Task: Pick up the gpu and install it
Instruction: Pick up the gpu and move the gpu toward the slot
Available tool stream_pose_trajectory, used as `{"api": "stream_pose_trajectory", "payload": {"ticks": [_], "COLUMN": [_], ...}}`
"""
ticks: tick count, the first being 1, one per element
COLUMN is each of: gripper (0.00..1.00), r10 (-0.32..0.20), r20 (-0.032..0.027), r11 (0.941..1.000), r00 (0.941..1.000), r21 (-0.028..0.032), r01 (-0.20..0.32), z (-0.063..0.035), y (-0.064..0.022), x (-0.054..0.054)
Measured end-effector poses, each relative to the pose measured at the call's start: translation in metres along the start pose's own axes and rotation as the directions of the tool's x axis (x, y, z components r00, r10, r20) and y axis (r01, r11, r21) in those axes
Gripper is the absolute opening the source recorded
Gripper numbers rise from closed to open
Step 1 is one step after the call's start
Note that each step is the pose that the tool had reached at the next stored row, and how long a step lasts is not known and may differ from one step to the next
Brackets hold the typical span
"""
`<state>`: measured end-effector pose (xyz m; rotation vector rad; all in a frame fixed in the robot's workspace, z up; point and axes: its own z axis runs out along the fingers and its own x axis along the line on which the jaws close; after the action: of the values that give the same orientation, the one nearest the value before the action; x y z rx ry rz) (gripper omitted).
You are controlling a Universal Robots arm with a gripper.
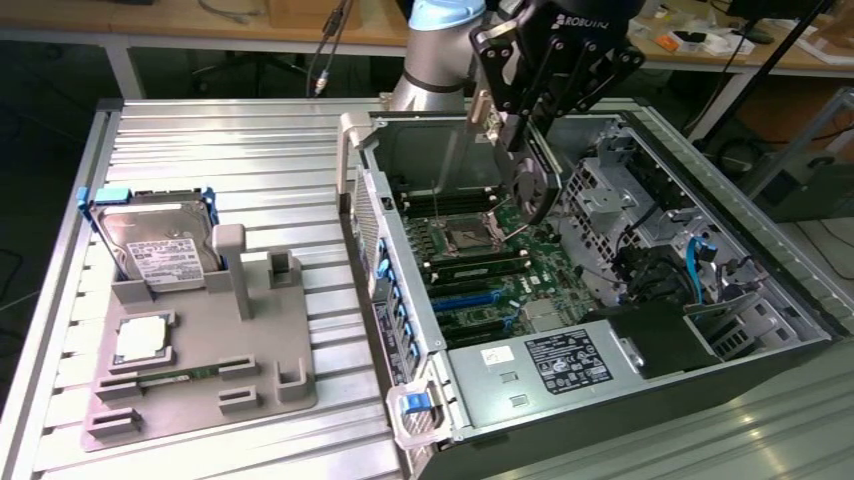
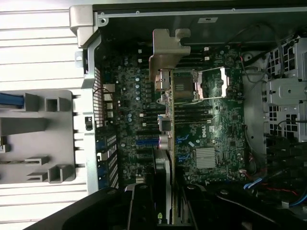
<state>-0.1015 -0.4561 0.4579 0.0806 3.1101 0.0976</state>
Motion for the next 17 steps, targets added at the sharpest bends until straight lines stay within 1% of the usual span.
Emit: {"api": "stream_pose_trajectory", "payload": {"ticks": [4, 5, 9, 11, 15, 17], "gripper": [0.27, 0.27, 0.27, 0.27, 0.27, 0.27], "r10": [0.0, 0.0, 0.0, -0.001, -0.001, -0.002], "r20": [0.0, 0.0, 0.0, 0.0, 0.0, -0.0001], "r11": [1.0, 1.0, 1.0, 1.0, 1.0, 1.0], "r00": [1.0, 1.0, 1.0, 1.0, 1.0, 1.0], "r21": [0.0, 0.0, 0.0, 0.0, 0.0, -0.0001], "r01": [0.0, 0.0, 0.0, 0.001, 0.001, 0.002], "z": [0.0001, 0.0028, 0.0033, 0.0094, 0.0099, 0.0133], "y": [0.0, -0.0001, -0.0002, -0.0005, -0.0006, -0.0008], "x": [-0.001, -0.001, -0.001, -0.001, -0.001, -0.001]}}
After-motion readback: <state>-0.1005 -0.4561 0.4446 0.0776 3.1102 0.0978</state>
